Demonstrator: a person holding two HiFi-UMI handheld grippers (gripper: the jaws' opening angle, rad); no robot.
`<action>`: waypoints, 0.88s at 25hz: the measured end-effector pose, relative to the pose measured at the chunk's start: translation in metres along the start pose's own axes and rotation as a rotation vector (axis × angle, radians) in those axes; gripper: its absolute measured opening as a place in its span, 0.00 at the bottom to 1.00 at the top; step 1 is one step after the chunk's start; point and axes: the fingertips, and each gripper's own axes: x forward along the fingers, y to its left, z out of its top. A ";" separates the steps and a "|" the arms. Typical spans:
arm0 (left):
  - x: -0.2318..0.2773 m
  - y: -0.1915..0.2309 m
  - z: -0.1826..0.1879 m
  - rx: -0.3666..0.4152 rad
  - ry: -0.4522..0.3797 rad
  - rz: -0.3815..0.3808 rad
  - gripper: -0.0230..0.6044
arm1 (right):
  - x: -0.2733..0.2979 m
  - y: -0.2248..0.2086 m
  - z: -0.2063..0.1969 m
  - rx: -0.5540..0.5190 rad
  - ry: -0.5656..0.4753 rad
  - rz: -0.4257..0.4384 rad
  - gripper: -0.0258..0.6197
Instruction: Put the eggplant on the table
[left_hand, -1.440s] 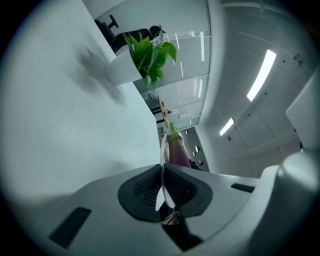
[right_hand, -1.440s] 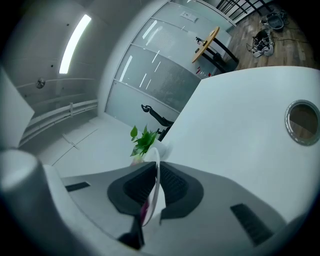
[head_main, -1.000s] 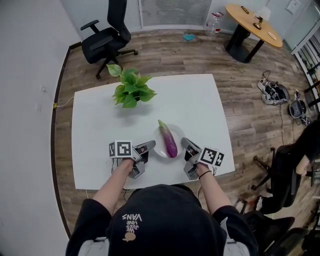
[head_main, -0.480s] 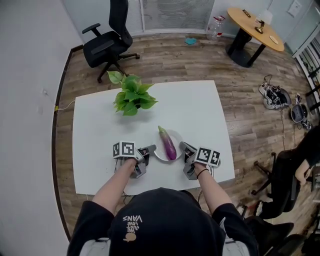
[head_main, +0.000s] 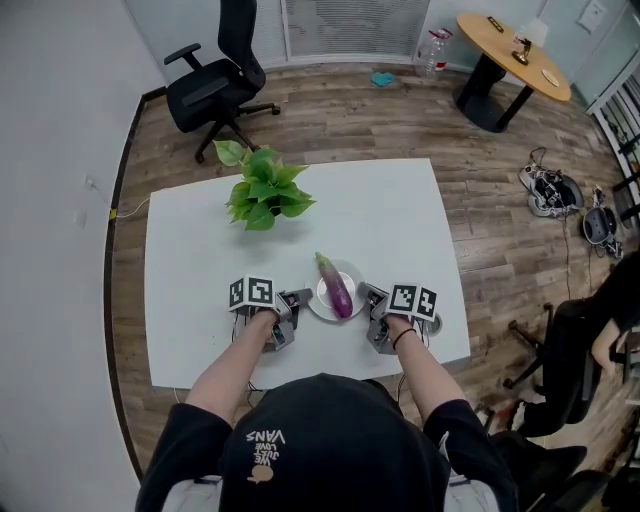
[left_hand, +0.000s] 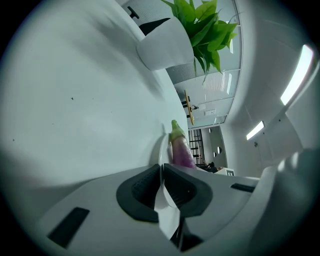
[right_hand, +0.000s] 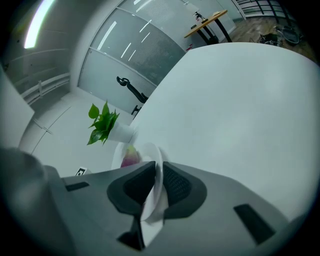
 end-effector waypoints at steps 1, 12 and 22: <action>0.000 0.000 0.000 -0.006 -0.001 -0.001 0.08 | 0.000 -0.001 0.000 0.002 0.006 -0.006 0.10; 0.001 0.000 0.000 -0.047 0.001 0.017 0.11 | 0.003 0.001 -0.002 -0.025 0.031 -0.023 0.14; -0.005 -0.003 0.002 -0.049 -0.016 0.024 0.21 | -0.005 0.000 0.000 -0.091 0.038 -0.050 0.19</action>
